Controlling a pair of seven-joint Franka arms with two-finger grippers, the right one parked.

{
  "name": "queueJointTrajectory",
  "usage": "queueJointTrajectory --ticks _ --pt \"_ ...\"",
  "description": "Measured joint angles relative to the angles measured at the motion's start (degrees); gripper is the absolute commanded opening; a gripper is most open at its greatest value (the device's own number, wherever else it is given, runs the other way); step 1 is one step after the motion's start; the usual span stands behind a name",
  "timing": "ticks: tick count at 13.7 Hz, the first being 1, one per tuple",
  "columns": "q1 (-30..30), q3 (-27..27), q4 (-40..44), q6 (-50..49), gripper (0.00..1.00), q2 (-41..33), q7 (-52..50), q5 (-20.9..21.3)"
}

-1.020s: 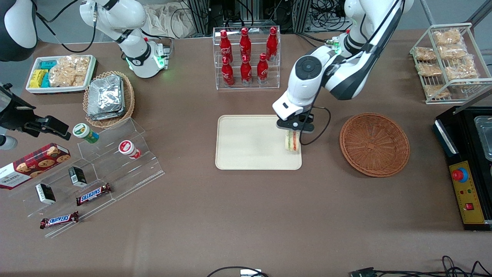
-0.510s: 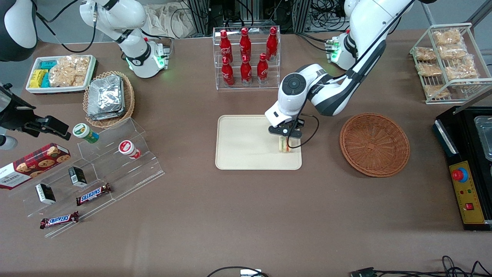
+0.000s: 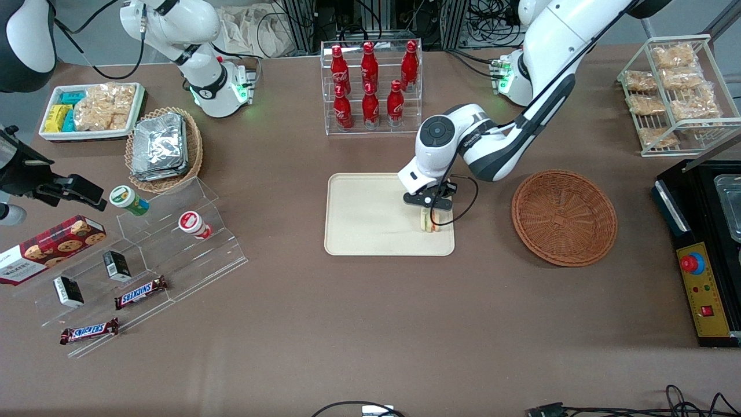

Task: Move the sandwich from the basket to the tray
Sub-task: 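Lower the sandwich onto the tray and open the left gripper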

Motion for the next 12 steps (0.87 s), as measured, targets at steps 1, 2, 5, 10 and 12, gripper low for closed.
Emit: queueJointTrajectory --ticks 1,2,5,10,12 --pt "0.00 0.04 0.04 0.19 0.16 1.02 -1.45 1.53" --pt "0.00 0.04 0.20 0.47 0.30 1.74 -2.03 2.04" --pt "-0.08 -0.01 0.53 0.48 1.00 1.88 -2.22 2.10" --pt "-0.04 0.09 2.42 -0.06 1.00 2.00 -3.23 2.14" --pt "0.01 0.12 5.21 -3.05 1.00 2.00 -4.56 2.14"
